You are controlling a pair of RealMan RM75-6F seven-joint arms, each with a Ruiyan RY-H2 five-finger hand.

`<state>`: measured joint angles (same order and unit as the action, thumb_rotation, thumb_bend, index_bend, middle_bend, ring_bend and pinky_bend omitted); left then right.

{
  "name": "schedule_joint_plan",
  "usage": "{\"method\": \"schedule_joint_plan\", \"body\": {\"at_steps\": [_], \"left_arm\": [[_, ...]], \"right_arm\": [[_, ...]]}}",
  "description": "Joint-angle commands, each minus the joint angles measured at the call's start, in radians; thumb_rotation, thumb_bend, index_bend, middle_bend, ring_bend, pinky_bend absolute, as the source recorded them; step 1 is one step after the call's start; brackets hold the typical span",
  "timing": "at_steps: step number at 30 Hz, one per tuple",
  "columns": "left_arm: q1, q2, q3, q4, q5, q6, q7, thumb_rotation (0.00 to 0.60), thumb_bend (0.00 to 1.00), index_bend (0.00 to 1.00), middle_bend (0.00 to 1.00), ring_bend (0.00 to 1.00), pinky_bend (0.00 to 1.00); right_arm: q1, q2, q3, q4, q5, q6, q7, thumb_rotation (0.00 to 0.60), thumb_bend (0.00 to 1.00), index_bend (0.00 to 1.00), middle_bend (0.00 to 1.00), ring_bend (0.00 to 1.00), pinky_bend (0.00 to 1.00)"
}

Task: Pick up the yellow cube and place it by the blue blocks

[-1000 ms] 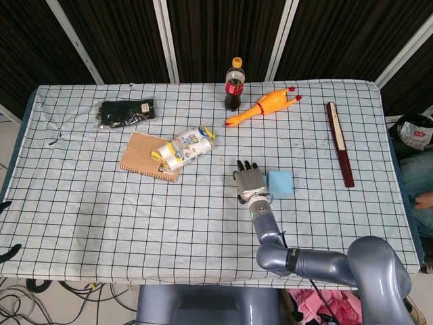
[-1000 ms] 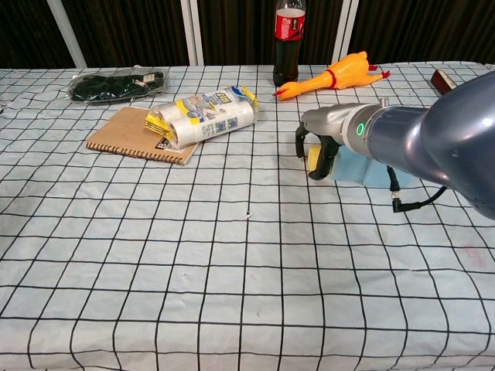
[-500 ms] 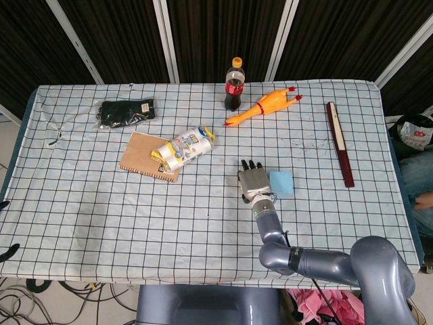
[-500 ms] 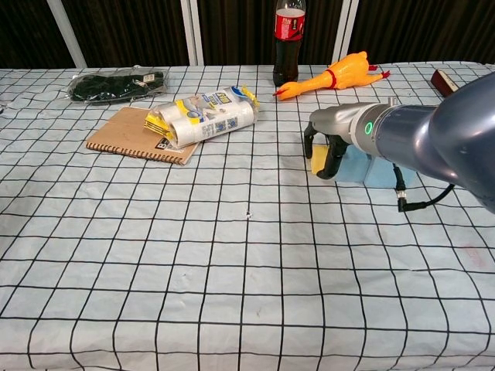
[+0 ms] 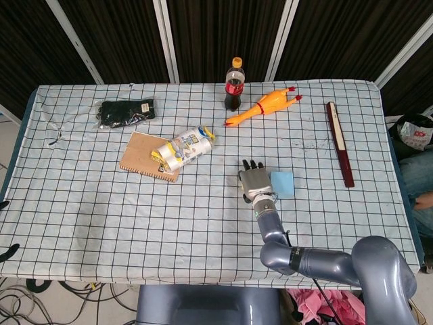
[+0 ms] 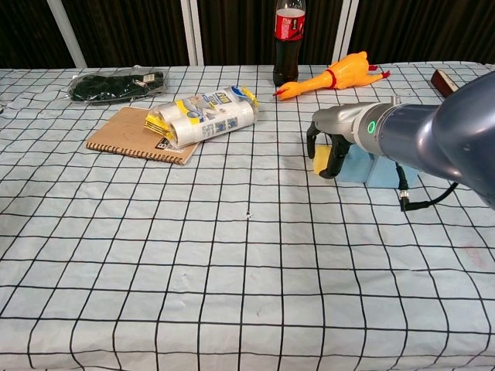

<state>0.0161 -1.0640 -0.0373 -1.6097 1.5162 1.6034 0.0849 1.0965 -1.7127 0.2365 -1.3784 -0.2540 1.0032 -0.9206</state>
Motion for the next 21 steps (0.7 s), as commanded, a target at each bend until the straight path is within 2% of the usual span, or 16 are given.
{"method": "schedule_joint_plan", "body": {"at_steps": [1, 4, 8, 13, 17, 21], "left_arm": [[0.000, 0.000, 0.000, 0.000, -0.001, 0.000, 0.001, 0.600, 0.04, 0.19, 0.06, 0.00, 0.00], [0.000, 0.000, 0.000, -0.001, 0.000, 0.000, 0.001, 0.600, 0.04, 0.19, 0.06, 0.00, 0.00], [0.001, 0.001, 0.001, -0.001, 0.001, 0.000, 0.000, 0.600, 0.04, 0.19, 0.06, 0.00, 0.00], [0.000, 0.001, 0.000, -0.001, 0.003, 0.001, -0.001, 0.600, 0.04, 0.19, 0.06, 0.00, 0.00], [0.000, -0.001, 0.000, 0.002, 0.004, 0.002, -0.005, 0.600, 0.04, 0.19, 0.06, 0.00, 0.00], [-0.003, -0.001, 0.003, 0.000, 0.006, -0.007, -0.014, 0.600, 0.04, 0.19, 0.06, 0.00, 0.00]], "right_arm": [[-0.001, 0.001, 0.003, -0.002, -0.002, -0.003, 0.005, 0.600, 0.32, 0.34, 0.00, 0.00, 0.09], [-0.001, 0.003, 0.005, -0.007, -0.009, -0.005, 0.013, 0.600, 0.32, 0.32, 0.00, 0.00, 0.09], [-0.005, 0.007, 0.011, -0.019, -0.021, -0.004, 0.030, 0.600, 0.32, 0.22, 0.00, 0.00, 0.09], [-0.021, 0.032, 0.050, -0.055, -0.065, 0.000, 0.100, 0.600, 0.32, 0.13, 0.00, 0.00, 0.09], [-0.062, 0.101, 0.080, -0.142, -0.151, 0.029, 0.186, 0.600, 0.32, 0.10, 0.00, 0.00, 0.09], [-0.134, 0.225, 0.084, -0.287, -0.254, 0.093, 0.258, 0.600, 0.31, 0.10, 0.00, 0.00, 0.09]]}}
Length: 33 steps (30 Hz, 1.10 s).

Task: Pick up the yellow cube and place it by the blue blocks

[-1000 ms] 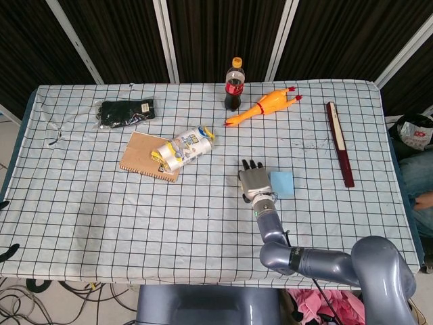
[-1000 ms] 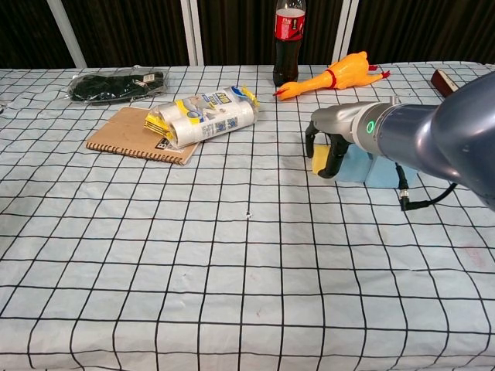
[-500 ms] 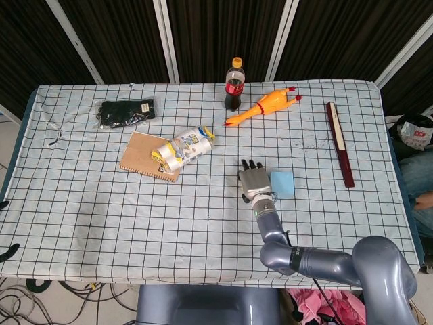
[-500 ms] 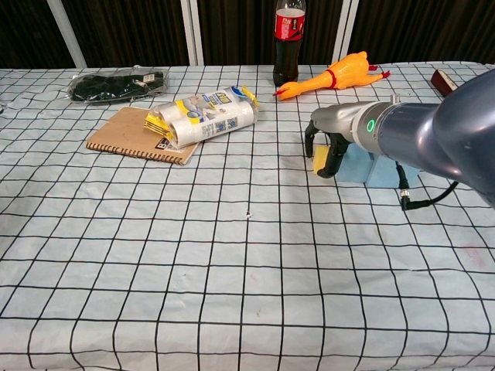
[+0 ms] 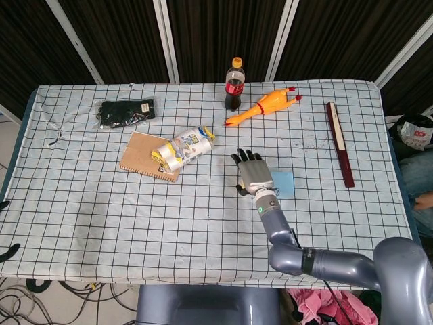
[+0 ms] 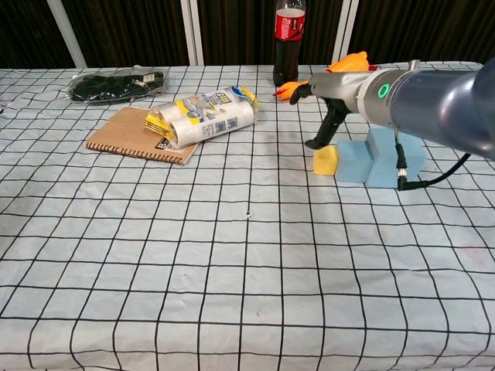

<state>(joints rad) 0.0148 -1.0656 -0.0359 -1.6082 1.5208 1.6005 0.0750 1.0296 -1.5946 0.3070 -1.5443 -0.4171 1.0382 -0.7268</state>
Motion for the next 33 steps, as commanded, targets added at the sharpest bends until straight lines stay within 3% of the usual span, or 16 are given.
{"method": "schedule_joint_plan", "body": {"at_steps": [1, 5, 9, 13, 16, 19, 25, 33], "left_arm": [[-0.002, 0.001, 0.002, -0.002, 0.002, -0.005, -0.005, 0.600, 0.04, 0.19, 0.06, 0.00, 0.00], [-0.005, -0.001, 0.005, -0.003, 0.011, -0.007, -0.005, 0.600, 0.04, 0.19, 0.06, 0.00, 0.00], [-0.006, -0.001, 0.008, -0.003, 0.016, -0.009, -0.006, 0.600, 0.04, 0.19, 0.06, 0.00, 0.00], [-0.006, -0.002, 0.009, -0.004, 0.020, -0.007, -0.004, 0.600, 0.04, 0.19, 0.06, 0.00, 0.00], [-0.005, -0.002, 0.011, -0.006, 0.024, -0.004, -0.001, 0.600, 0.04, 0.19, 0.06, 0.00, 0.00], [-0.003, -0.001, 0.011, -0.005, 0.027, 0.001, -0.005, 0.600, 0.04, 0.19, 0.06, 0.00, 0.00], [-0.001, 0.002, 0.007, 0.008, 0.020, 0.005, -0.021, 0.600, 0.04, 0.19, 0.06, 0.00, 0.00], [-0.005, 0.001, 0.009, 0.010, 0.021, -0.003, -0.026, 0.600, 0.04, 0.19, 0.06, 0.00, 0.00]], "right_arm": [[-0.089, 0.143, 0.009, -0.161, -0.114, 0.071, 0.080, 0.600, 0.31, 0.10, 0.00, 0.00, 0.09], [-0.211, 0.304, -0.038, -0.333, -0.231, 0.152, 0.153, 0.600, 0.30, 0.10, 0.00, 0.00, 0.09], [-0.387, 0.431, -0.164, -0.458, -0.481, 0.293, 0.251, 0.600, 0.29, 0.10, 0.00, 0.00, 0.09], [-0.577, 0.485, -0.326, -0.454, -0.752, 0.438, 0.388, 0.600, 0.29, 0.10, 0.00, 0.00, 0.09], [-0.680, 0.460, -0.398, -0.363, -0.891, 0.532, 0.469, 0.600, 0.28, 0.10, 0.00, 0.00, 0.09], [-0.763, 0.403, -0.427, -0.252, -0.972, 0.618, 0.535, 0.600, 0.28, 0.10, 0.00, 0.00, 0.09], [-0.860, 0.315, -0.437, -0.089, -1.027, 0.686, 0.579, 0.600, 0.28, 0.10, 0.00, 0.00, 0.09], [-0.903, 0.308, -0.403, -0.055, -1.034, 0.683, 0.594, 0.600, 0.28, 0.10, 0.00, 0.00, 0.09]]}}
